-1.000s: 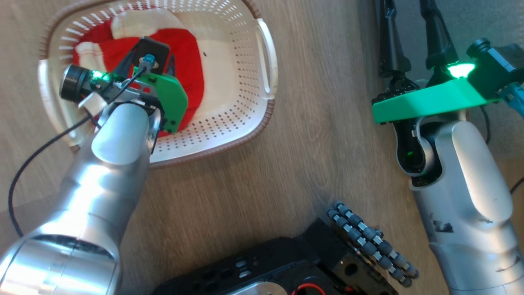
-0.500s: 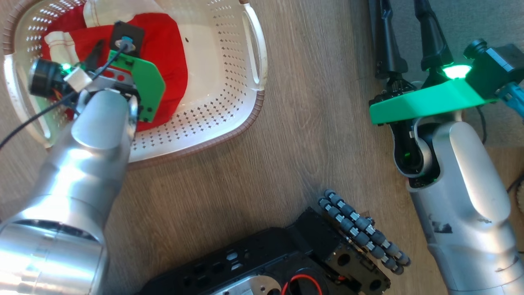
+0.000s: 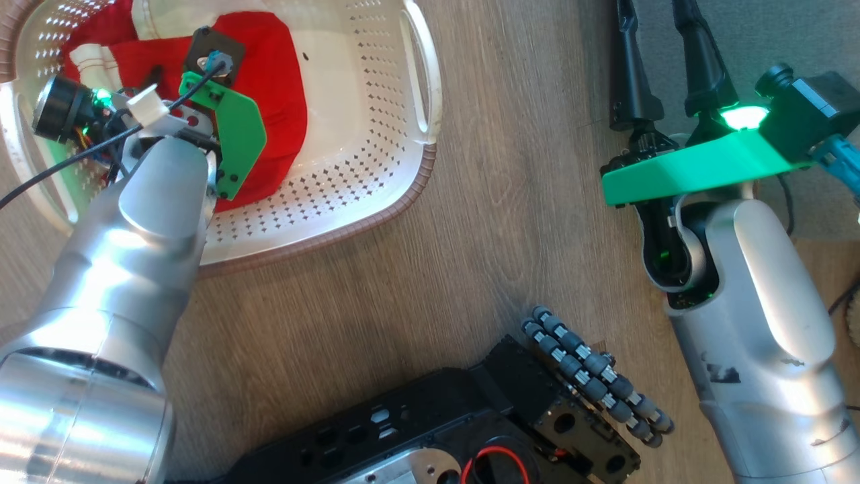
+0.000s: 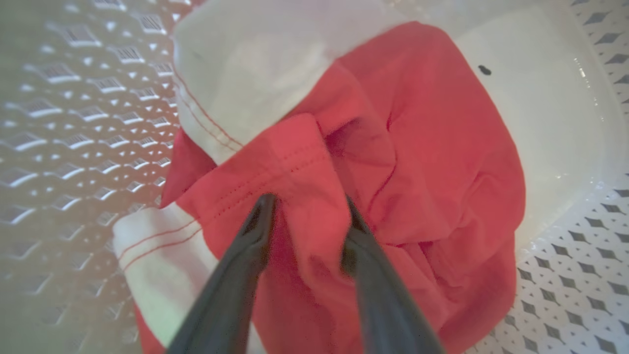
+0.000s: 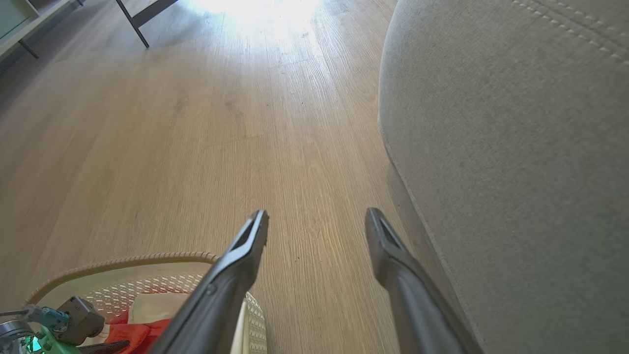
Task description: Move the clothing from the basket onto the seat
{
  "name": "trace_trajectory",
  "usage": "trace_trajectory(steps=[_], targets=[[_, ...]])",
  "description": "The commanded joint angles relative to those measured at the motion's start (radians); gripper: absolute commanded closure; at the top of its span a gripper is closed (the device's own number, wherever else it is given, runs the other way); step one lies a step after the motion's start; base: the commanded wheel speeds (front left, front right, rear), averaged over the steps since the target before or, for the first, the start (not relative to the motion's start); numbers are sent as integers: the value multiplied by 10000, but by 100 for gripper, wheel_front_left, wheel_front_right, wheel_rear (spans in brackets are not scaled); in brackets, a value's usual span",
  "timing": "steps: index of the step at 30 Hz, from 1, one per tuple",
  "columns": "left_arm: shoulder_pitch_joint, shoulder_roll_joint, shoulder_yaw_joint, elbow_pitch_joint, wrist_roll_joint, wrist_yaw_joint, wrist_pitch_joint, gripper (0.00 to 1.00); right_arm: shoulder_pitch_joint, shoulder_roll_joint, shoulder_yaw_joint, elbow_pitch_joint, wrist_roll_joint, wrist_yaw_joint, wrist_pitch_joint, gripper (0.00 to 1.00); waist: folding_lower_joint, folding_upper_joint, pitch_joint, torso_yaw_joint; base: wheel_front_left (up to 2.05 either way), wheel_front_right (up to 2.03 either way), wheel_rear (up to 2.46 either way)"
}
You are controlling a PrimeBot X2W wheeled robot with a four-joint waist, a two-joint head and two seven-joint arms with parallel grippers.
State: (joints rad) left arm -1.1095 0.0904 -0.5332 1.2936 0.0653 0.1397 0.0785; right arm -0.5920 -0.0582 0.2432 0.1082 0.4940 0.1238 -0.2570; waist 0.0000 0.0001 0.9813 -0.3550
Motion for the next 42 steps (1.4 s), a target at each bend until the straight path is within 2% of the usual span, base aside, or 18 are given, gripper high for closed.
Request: trace_trajectory(steps=[1, 11, 17, 27, 34, 42], targets=[[38, 97, 189, -100, -141, -37, -48, 100, 209, 79, 130, -275, 54, 69, -48, 0, 0, -1, -4, 26, 0, 0, 0], [385, -215, 389, -230, -824, -402, -1188, 100, 145, 79, -66, -208, -183, 69, -48, 0, 0, -1, -537, 441, 0, 0, 0], [768, -358, 561, -327, -1449, -912, -2051, 100, 158, 80, -139, -83, -554, 69, -48, 0, 0, -1, -1276, 809, 0, 0, 0], [1592, -398, 435, -914, -2559, -1415, -2964, 100, 480, 80, -316, 263, -1011, 69, -48, 0, 0, -1, -2735, 1483, 0, 0, 0], [2246, -400, -159, -1878, -3704, -1533, -3251, 100, 878, 80, -471, 582, -1370, 69, -48, 0, 0, -1, -4007, 2124, 0, 0, 0], [2809, -401, -930, -2977, -4871, -1260, -3382, 100, 1572, -41, -706, 904, -1566, 69, -48, 0, 0, -1, -5397, 2853, 0, 0, 0]])
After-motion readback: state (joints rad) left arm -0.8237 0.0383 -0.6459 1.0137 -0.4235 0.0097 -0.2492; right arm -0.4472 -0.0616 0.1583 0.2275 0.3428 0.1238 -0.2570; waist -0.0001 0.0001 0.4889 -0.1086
